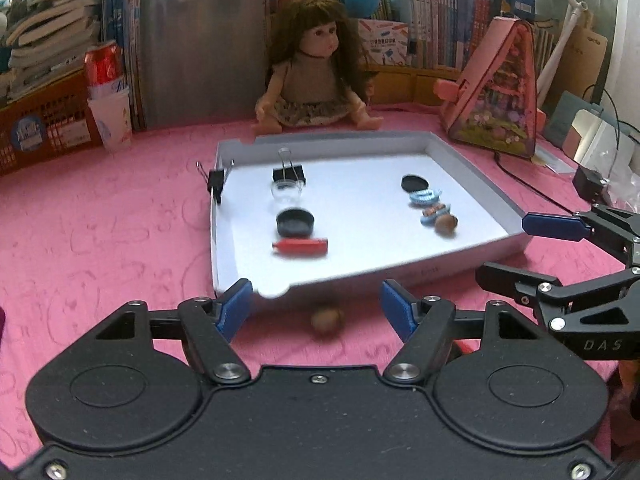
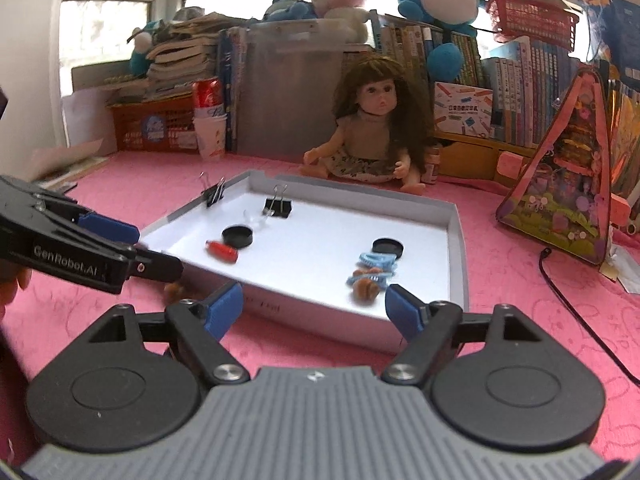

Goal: Organize rigid objects
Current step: 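Grasp the black round cap with the left gripper while the right moves toward the red crayon, then close the right gripper on the red crayon while the left holds the black cap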

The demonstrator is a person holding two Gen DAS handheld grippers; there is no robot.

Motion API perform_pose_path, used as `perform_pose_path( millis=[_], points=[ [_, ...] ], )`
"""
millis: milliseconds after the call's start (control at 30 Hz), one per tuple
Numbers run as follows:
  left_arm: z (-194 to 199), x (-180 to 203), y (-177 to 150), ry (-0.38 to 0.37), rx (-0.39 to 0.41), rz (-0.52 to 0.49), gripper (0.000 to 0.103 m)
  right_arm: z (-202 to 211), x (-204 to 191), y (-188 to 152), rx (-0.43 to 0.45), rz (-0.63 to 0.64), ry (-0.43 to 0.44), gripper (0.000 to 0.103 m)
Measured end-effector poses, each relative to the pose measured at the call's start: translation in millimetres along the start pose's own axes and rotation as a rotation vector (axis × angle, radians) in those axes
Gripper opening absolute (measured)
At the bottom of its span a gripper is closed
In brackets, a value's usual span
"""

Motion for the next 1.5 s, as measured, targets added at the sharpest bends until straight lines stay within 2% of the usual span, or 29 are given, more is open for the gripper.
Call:
perform_pose_path(
  millis=[167, 400, 500, 600, 767, 800, 833, 1100, 1233, 1333, 1500],
  points=[
    [5.7, 2.2, -15.6, -0.013, -0.021, -0.02, 0.062, 6.5, -7.6, -14.3, -0.026, 0.073, -0.005, 0.087],
    [18.9, 19.3, -30.2, -0.16, -0.055, 0.008, 0.049, 16.5, -12.2, -31.6, -0.063, 0.093, 0.075, 0.087],
    [22.3, 33.9, -34.2, -0.215, -0.048, -0.012, 0.041, 20.7, -7.1, -34.0, -0.065, 0.092, 0.068, 0.087],
    [21.9, 47.0, -36.5, -0.233, -0.039, -0.036, 0.041, 25.7, 1.5, -34.7, -0.065, 0.074, 0.05, 0.087],
    [13.7, 59.7, -37.3, -0.214, -0.019, -0.074, 0.04, 30.8, 8.8, -37.0, -0.069, 0.066, 0.039, 0.087],
    [12.1, 61.6, -37.7, -0.209, -0.017, -0.083, 0.031, 31.2, 9.1, -37.6, -0.07, 0.064, 0.04, 0.087],
    [11.2, 62.7, -38.6, -0.207, -0.02, -0.089, 0.03, 31.4, 8.7, -38.5, -0.072, 0.061, 0.045, 0.087],
    [18.1, 50.3, -33.8, -0.167, 0.001, -0.083, 0.03, 27.8, -12.2, -45.4, -0.076, 0.039, 0.136, 0.087],
    [20.6, 35.4, -31.3, -0.117, 0.01, -0.073, 0.03, 19.0, -29.2, -48.3, -0.098, 0.078, 0.162, 0.078],
    [19.8, 24.7, -33.1, -0.087, 0.002, -0.059, 0.03, 16.0, -32.4, -46.8, -0.096, 0.097, 0.144, 0.077],
    [16.3, 12.9, -37.9, -0.055, -0.01, -0.04, 0.03, 9.6, -14.9, -41.1, -0.1, 0.077, 0.032, 0.077]
  ],
)
Point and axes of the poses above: each gripper's, at about its wrist camera, not at the fingertips, and z roughly against the way its jaws point, x to its right, y to its top, the point moved 4 cm from there along -z, roughly the way its jaws point, and after that the axes turned 10 degrees about x, right-handed, at the moved point
